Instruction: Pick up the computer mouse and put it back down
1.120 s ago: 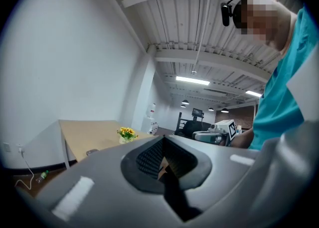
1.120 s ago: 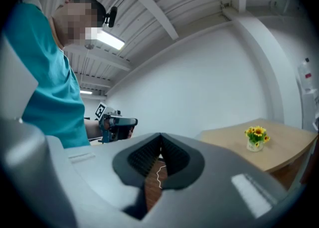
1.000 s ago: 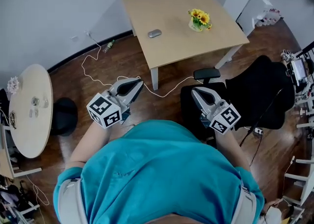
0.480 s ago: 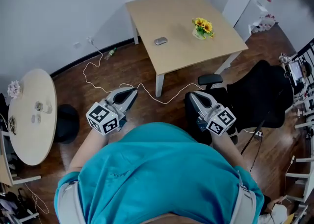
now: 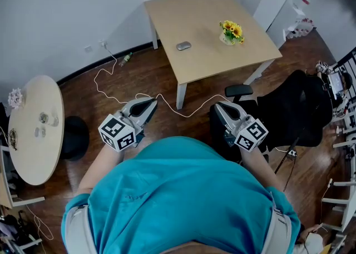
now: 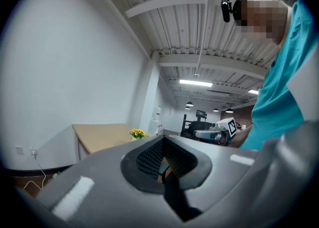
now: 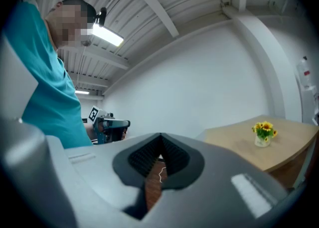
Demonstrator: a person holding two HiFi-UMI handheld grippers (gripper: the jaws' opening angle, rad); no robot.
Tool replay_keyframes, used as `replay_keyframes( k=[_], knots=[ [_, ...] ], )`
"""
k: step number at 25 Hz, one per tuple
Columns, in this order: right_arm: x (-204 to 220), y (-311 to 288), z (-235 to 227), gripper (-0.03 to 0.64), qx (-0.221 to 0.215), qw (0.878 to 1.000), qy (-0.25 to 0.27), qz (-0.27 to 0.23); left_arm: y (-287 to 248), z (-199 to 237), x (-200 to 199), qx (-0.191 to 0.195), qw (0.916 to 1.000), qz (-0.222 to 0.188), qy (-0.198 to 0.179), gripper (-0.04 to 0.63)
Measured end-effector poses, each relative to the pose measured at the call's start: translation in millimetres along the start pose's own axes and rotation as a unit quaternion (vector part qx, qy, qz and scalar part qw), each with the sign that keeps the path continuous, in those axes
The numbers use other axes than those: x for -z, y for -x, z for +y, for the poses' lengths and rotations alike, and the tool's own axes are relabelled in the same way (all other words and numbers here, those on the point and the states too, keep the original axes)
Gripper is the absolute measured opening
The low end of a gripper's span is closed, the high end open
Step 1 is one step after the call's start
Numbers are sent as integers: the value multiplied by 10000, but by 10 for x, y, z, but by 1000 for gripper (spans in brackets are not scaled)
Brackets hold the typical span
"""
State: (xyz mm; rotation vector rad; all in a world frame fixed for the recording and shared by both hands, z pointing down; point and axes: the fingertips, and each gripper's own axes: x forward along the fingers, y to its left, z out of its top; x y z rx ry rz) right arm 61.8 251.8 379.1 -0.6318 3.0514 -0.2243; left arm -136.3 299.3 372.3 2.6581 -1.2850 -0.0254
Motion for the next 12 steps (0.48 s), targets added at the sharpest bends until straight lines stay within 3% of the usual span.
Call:
replay_keyframes(
  k=[12],
  knots=[
    [-14,-101,-28,0,-96,9999,79,-7,-8,89,-5,-77,9999,-63,57,6]
  ],
)
